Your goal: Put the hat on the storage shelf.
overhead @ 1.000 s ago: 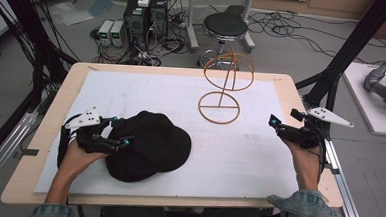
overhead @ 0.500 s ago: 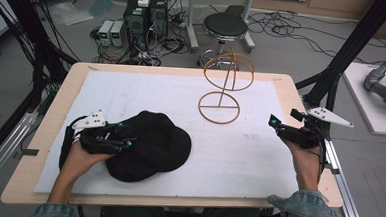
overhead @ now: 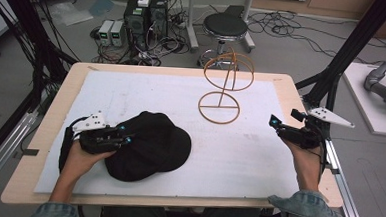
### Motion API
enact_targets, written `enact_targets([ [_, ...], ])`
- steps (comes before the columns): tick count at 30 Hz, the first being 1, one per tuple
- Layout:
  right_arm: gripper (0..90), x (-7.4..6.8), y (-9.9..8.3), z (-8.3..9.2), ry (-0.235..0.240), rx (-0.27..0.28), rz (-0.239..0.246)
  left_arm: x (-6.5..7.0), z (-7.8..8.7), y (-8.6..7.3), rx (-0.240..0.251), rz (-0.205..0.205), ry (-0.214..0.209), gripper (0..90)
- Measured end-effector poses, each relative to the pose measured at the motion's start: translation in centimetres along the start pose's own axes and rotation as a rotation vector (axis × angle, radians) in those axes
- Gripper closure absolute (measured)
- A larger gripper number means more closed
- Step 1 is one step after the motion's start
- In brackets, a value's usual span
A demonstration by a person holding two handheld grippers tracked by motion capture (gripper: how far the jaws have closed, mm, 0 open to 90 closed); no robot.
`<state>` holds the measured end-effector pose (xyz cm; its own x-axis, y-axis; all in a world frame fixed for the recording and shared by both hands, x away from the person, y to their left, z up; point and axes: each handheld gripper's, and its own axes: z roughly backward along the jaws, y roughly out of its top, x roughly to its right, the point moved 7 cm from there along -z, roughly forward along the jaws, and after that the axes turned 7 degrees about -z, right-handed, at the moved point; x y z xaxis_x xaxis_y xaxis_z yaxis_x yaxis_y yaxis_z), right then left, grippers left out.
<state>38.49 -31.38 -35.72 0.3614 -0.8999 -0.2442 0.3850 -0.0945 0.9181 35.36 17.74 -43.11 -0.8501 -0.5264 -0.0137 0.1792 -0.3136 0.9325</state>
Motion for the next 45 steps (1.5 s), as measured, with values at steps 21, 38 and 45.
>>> enact_targets([
  [21,12.4,0.5,0.1,0.7,-0.004,0.014,-0.015,0.2,1.3,3.2,0.197,0.039,-0.05,70.0],
  [38,12.5,0.9,0.3,1.5,-0.007,0.026,-0.024,-0.4,1.7,6.3,0.29,0.026,-0.072,70.4],
  [45,12.5,0.9,0.1,1.6,-0.008,0.022,-0.02,-0.6,1.7,8.4,0.318,0.007,-0.095,70.3],
])
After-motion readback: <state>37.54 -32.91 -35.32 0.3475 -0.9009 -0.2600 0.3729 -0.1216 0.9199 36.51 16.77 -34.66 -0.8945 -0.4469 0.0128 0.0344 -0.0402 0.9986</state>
